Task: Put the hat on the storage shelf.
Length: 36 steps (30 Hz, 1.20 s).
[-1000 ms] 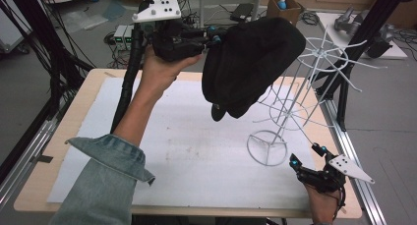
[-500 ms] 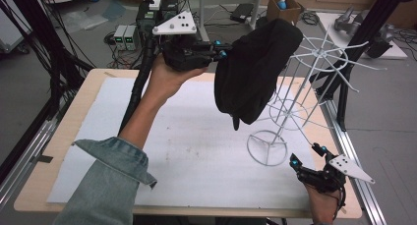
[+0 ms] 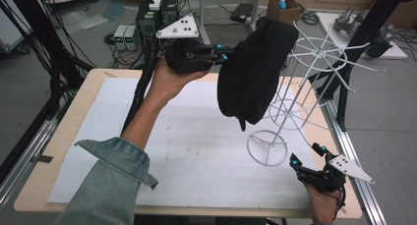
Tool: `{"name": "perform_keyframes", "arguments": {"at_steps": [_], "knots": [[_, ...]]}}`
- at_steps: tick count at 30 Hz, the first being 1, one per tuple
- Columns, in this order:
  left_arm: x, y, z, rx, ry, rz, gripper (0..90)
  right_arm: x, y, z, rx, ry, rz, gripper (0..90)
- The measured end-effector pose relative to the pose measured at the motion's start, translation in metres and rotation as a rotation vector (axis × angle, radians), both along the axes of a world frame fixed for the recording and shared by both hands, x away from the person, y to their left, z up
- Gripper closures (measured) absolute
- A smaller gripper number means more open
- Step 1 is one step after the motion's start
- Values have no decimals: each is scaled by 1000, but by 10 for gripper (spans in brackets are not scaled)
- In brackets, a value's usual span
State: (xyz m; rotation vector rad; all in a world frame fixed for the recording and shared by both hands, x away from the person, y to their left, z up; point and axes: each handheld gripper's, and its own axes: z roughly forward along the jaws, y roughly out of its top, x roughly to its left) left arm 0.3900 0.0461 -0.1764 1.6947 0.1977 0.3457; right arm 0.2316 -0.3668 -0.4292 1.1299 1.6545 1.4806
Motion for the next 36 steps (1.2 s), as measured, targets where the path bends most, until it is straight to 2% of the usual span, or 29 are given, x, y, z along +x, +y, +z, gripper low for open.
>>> {"name": "perform_keyframes", "arguments": {"at_steps": [16,18,22,28,32,36], "knots": [[-1,3,-1,24,-5,9,735,0,0,0,-1,1,1,69],[-2,7,-1,10,-6,15,715,0,0,0,-2,1,1,69],[-4,16,-1,0,-1,25,694,0,1,0,-2,0,2,69],[-9,36,-3,-10,3,68,646,0,1,0,-3,2,0,69],[-15,50,-5,1,-1,97,610,0,2,0,-3,6,2,69],[-22,67,-13,3,0,130,592,0,1,0,-6,3,1,69]]}}
